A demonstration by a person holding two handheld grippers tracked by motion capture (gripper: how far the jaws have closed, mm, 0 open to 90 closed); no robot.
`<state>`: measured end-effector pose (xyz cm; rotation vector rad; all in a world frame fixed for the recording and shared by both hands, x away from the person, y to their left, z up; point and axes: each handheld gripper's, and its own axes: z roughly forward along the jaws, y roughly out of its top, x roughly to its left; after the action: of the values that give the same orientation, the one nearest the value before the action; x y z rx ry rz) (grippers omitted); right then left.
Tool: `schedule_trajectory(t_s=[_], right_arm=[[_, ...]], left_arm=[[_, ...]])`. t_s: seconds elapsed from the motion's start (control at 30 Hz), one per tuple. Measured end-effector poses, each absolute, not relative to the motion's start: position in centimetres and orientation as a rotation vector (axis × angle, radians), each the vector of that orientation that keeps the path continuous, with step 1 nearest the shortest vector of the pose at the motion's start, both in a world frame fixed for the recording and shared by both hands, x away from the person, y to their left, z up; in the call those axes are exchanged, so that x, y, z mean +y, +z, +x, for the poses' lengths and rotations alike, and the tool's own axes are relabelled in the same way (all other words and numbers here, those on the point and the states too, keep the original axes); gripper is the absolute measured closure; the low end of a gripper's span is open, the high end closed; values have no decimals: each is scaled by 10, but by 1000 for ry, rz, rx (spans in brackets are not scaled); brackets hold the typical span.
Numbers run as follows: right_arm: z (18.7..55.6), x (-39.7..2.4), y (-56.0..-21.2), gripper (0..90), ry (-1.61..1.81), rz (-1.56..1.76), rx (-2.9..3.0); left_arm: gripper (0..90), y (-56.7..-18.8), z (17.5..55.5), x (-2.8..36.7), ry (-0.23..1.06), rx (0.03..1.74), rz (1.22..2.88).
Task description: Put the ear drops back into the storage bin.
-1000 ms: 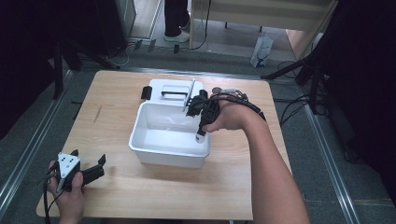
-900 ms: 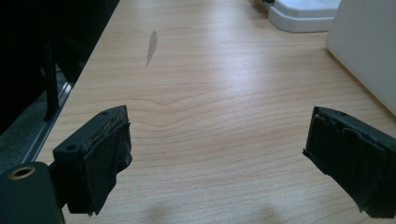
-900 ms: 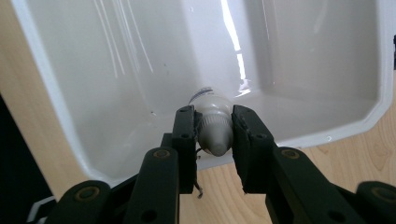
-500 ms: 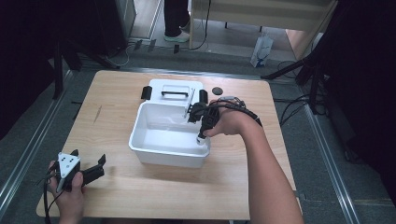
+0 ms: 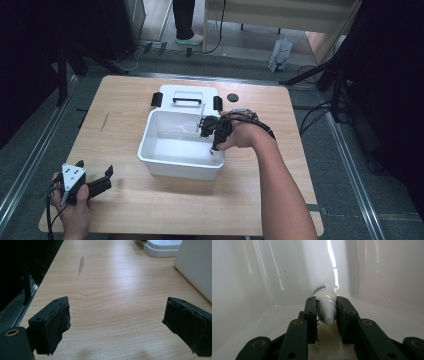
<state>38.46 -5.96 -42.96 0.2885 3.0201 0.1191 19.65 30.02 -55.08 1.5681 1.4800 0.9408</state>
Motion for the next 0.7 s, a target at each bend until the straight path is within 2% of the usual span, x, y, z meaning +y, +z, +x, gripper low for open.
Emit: schedule_trajectory(t_s=[0.7], right_arm=[[388, -53, -440, 717, 52, 274, 3015]], left_arm=[[76, -551, 196, 300, 945, 1476, 1571]])
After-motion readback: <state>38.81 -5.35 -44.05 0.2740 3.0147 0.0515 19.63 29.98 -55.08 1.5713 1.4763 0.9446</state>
